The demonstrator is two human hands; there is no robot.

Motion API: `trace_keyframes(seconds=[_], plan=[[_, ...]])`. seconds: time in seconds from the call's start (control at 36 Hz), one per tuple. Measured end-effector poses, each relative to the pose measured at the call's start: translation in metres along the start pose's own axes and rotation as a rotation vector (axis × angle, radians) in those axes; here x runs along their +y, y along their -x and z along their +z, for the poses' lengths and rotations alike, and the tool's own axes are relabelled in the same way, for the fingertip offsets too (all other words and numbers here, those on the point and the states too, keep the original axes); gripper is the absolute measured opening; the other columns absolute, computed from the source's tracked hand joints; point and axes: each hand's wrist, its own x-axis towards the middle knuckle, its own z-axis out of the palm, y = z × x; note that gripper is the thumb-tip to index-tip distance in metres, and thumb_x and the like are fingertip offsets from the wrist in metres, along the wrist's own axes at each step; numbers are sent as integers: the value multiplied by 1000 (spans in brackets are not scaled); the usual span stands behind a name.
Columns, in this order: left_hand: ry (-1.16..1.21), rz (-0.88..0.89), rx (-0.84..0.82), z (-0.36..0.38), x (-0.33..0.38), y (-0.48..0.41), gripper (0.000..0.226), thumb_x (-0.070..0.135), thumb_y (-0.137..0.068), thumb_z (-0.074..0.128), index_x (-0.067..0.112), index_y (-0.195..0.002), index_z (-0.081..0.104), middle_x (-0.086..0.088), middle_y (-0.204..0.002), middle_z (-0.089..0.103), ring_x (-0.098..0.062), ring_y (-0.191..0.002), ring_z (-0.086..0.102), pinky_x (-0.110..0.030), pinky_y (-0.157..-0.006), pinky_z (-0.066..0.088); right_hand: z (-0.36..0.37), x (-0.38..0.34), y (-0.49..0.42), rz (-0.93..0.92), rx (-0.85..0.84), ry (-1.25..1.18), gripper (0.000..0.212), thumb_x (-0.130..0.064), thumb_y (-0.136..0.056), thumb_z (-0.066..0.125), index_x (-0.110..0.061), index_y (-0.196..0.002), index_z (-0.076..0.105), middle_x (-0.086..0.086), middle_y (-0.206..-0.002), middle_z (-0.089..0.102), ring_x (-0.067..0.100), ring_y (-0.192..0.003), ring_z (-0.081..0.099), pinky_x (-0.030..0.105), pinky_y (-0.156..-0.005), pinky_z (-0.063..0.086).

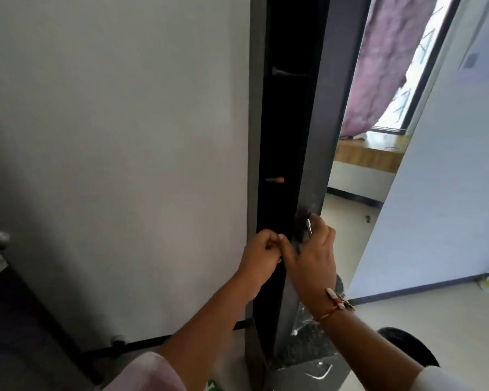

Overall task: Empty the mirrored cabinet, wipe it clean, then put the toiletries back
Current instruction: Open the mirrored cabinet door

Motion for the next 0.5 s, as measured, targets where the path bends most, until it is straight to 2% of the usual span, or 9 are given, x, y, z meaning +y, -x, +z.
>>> trace_keyframes(seconds=[0.08, 0.17, 0.25, 0.31, 0.36, 0.39, 0.44, 0.47, 0.5], plan=[[-11, 18, -67, 7, 2, 13, 13, 13, -92, 55, 20, -83, 63, -4, -86, 70, -20, -86, 69, -43, -85, 57, -18, 0, 7, -68, 60, 80, 71, -44, -85, 68, -18, -140, 32, 7, -128, 43, 22, -106, 58, 34, -82, 57], [-17, 27, -111, 14, 5, 26, 19, 15, -92, 56, 26, -78, 65, 2, -84, 71, -15, -85, 69, -41, -85, 58, -35, 2, 14, -134, 83, 213, 74, -44, -84, 68, -18, -143, 32, 12, -128, 45, 25, -106, 56, 36, -84, 55], [12, 31, -173, 23, 8, 38, 18, 15, -93, 57, 23, -79, 67, 5, -86, 71, -14, -86, 69, -39, -87, 57, -48, 4, 20, -161, 97, 325, 79, -42, -84, 67, -19, -147, 25, 14, -133, 44, 28, -111, 53, 39, -87, 53], [48, 40, -228, 29, 10, 45, 15, 12, -93, 57, 16, -83, 68, 19, -87, 70, -12, -90, 69, -37, -88, 57, -57, 5, 25, -173, 126, 375, 82, -38, -83, 67, -16, -148, 23, 15, -137, 41, 30, -117, 50, 41, -91, 51], [63, 63, -298, 33, 14, 51, 13, 9, -94, 56, 8, -88, 67, 35, -81, 65, -12, -93, 68, -34, -89, 57, -68, 6, 29, -179, 162, 419, 80, -36, -83, 65, -13, -148, 23, 16, -143, 37, 33, -122, 46, 45, -95, 49], [74, 70, -332, 34, 15, 53, 12, 7, -95, 56, 5, -90, 67, 35, -81, 65, -13, -95, 68, -33, -89, 56, -74, 6, 32, -184, 180, 446, 77, -38, -85, 61, -13, -147, 24, 17, -145, 35, 34, -124, 45, 47, -96, 47], [86, 69, -403, 37, 17, 58, 12, 4, -95, 54, 4, -93, 66, 16, -91, 72, -14, -95, 69, -30, -87, 57, -85, 7, 37, -199, 199, 514, 68, -47, -89, 47, -16, -146, 26, 17, -148, 32, 37, -128, 42, 50, -98, 43], [70, 71, -426, 39, 19, 59, 14, 4, -96, 52, 6, -94, 66, 7, -95, 73, -12, -94, 69, -29, -85, 57, -90, 10, 39, -206, 197, 550, 68, -50, -90, 44, -17, -146, 27, 17, -149, 30, 37, -131, 40, 50, -100, 41], [59, 81, -436, 42, 21, 60, 17, 3, -96, 51, 9, -93, 66, 2, -96, 73, -10, -92, 69, -27, -82, 57, -95, 12, 41, -213, 192, 585, 70, -49, -89, 49, -18, -147, 27, 16, -151, 28, 37, -133, 37, 50, -102, 38]])
